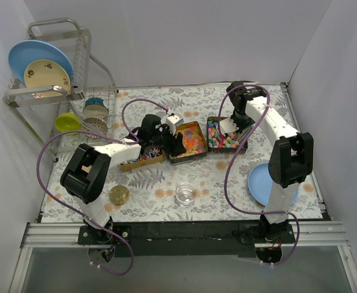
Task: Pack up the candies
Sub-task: Scoop the fake candies from the storage box.
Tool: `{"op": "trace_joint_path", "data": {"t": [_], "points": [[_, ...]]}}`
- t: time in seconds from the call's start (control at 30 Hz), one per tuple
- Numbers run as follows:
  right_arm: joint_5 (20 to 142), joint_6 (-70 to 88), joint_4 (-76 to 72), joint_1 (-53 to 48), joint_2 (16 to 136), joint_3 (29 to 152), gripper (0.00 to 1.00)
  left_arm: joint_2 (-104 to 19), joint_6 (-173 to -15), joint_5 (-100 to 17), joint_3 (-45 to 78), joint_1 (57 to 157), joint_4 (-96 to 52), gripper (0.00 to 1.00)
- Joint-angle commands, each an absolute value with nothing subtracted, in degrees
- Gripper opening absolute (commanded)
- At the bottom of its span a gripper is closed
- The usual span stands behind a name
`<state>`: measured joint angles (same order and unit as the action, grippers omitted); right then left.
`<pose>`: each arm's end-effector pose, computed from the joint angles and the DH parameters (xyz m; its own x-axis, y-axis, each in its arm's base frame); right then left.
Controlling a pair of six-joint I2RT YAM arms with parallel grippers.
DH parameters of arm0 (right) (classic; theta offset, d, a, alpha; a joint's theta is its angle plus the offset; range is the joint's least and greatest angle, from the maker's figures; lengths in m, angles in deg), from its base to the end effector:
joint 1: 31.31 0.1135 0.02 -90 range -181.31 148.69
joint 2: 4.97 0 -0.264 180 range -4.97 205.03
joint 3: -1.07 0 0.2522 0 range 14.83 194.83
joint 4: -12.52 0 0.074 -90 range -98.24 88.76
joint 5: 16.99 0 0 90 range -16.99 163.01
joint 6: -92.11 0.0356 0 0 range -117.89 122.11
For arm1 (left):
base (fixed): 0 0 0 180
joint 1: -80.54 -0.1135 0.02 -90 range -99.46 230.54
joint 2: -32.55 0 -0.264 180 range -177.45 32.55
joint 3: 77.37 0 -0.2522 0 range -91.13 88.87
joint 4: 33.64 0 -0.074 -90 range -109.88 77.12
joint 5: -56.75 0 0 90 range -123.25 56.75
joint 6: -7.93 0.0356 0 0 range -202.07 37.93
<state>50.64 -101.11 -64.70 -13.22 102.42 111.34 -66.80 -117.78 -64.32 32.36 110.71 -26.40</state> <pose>0.3651 0.1050 0.2752 0.3938 -0.8184 0.4185 -0.8477 -0.4994 -0.1790 0.3085 -0.2006 0.1895 -0.8769 -0.0685 -0.4758 0.3426 0.6053 -0.7185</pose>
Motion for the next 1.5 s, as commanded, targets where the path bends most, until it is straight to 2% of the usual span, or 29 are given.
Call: {"op": "trace_joint_path", "data": {"t": [0.0,0.3,0.53,0.83,0.97,1.2,1.47], "points": [[49.98,-96.36,-68.28,-12.85,104.53,113.7,0.01,-66.59,-118.28,-66.39,34.02,111.21,-27.96,0.54],[53.23,-82.72,-76.28,-12.5,109.63,116.43,0.01,-67.9,-119.87,-67.53,34.03,111.21,-29.1,0.53],[58.15,-75.42,-76.21,-12.24,111.92,119.14,0.01,-68.61,-121.01,-68.5,34.11,111.21,-29.46,0.52],[62.99,-70.4,-76.12,-6.27,114.47,121.79,0.01,-69.49,-121.97,-69.02,34.03,111.57,-29.46,0.52],[64.83,-71.02,-75.07,-4.07,113.86,119.6,0.01,-69.66,-121.28,-68.67,32.8,111.57,-28.41,0.52],[66.16,-74.09,-65.06,-4.06,111.22,107.58,0.01,-70.89,-119.25,-68.41,30.78,111.57,-26.56,0.51],[76.16,-69.62,-61.8,-6.17,111.39,108.61,0.01,-74.31,-118.19,-69.64,29.64,111.57,-26.38,0.27]]}}
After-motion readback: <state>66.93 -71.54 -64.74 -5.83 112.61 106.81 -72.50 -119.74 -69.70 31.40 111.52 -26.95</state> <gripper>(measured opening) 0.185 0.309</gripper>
